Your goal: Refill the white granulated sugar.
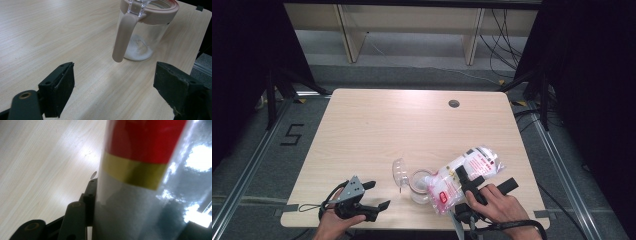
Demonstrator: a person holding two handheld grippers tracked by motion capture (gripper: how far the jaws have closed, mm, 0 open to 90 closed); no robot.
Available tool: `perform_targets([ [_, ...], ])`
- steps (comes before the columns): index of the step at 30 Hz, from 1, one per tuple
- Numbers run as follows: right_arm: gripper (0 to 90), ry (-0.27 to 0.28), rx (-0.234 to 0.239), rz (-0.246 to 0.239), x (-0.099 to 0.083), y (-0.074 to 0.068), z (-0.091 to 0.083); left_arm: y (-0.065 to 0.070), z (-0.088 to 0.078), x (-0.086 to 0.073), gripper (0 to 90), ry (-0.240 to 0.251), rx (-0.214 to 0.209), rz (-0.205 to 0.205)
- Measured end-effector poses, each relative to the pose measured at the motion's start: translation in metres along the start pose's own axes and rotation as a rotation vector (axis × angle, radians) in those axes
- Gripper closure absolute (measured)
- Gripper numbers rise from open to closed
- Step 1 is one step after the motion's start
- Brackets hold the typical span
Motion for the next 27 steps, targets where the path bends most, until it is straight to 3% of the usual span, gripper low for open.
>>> perform_targets([
  [5, 60.0, -0.001, -0.003, -0.01, 0.0002, 0.0007, -0.0003, -0.0004, -0.0007, -0.0002, 16.6, -0.006, 0.008, 0.003],
  [7, 60.1, 0.002, -0.008, -0.001, 0.0001, 0.0009, -0.0009, -0.0003, -0.0007, -0.0003, 16.6, -0.006, 0.007, 0.002],
  [8, 60.2, -0.002, -0.004, 0.026, 0.0, -0.0006, -0.0017, -0.0001, 0.0, 0.0, 16.6, 0.0, 0.0, 0.001],
  [16, 60.4, -0.013, -0.004, 0.027, -0.001, -0.0016, -0.0016, 0.0001, 0.0002, -0.0001, 16.6, -0.001, -0.001, 0.0],
  [17, 60.5, 0.0, -0.002, -0.007, 0.0, -0.0002, -0.0004, 0.0, -0.0004, -0.0002, 16.6, -0.004, 0.005, 0.0],
  [27, 60.8, -0.001, 0.003, -0.002, 0.0005, -0.0016, -0.0002, -0.0001, 0.0, 0.0, 16.6, 0.0, 0.001, -0.001],
])
Point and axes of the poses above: each handheld gripper's, and its own axes: z roughly forward along the jaws, x roughly out of its top, y roughly to its right, the point moved 9 cm from there along z, roughly forward along the jaws, and after that the axes turned 2 degrees about y, right-handed, at the moved point
